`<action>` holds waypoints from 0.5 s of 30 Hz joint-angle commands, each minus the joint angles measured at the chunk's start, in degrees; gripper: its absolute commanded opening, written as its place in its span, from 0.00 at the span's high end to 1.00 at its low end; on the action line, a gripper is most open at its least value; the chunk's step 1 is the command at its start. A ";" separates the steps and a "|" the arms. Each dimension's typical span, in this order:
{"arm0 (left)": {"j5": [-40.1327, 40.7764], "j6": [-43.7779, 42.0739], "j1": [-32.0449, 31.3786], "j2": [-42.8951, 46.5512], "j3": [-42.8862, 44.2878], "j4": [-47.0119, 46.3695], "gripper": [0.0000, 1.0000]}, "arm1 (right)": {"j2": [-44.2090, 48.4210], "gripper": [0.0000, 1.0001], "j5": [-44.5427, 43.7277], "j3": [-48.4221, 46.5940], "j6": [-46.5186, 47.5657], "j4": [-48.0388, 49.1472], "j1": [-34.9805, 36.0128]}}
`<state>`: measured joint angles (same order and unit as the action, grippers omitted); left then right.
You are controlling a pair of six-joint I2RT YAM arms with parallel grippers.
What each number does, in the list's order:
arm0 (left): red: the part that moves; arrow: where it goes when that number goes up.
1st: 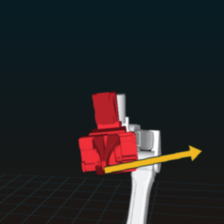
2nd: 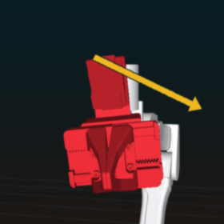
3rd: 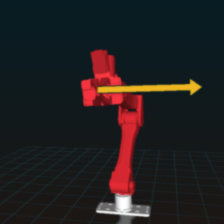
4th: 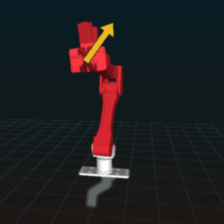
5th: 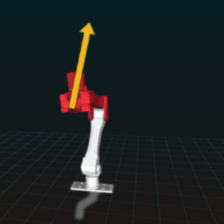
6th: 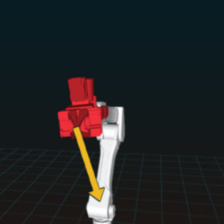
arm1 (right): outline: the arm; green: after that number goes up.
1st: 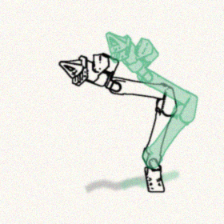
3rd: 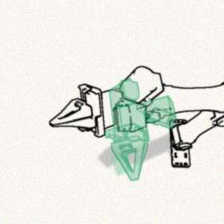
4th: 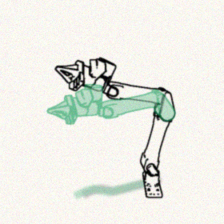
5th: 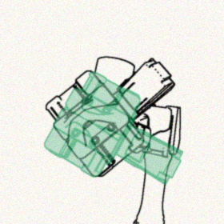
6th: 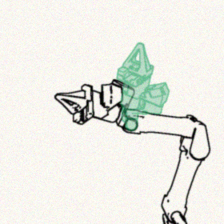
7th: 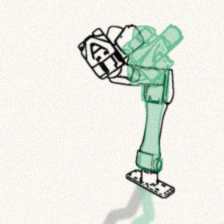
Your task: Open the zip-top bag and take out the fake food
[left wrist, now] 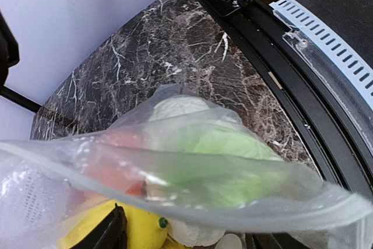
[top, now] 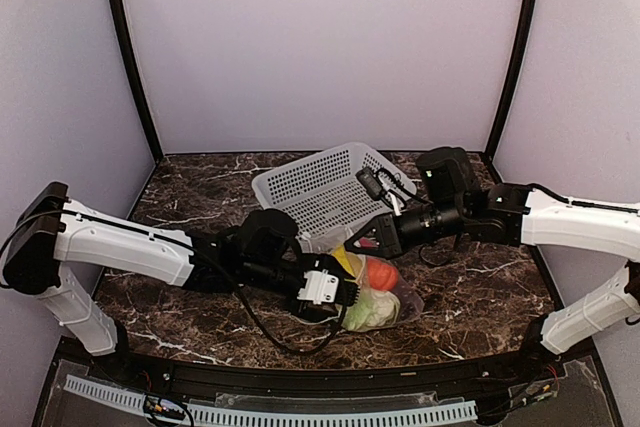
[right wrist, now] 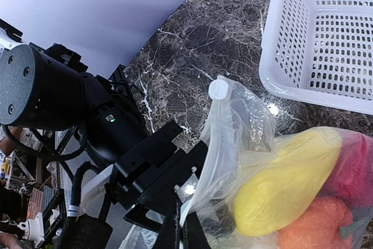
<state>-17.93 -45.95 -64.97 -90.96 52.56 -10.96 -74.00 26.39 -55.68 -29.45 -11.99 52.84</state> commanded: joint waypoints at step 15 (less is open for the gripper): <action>-2.64 -2.85 -0.95 -7.12 4.07 4.19 0.49 | 0.47 1.00 1.03 0.50 -1.22 3.55 0.33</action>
<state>-20.03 -49.47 -65.80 -96.92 55.90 -8.01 -74.00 27.18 -55.64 -30.11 -11.68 52.86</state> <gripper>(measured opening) 0.601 0.006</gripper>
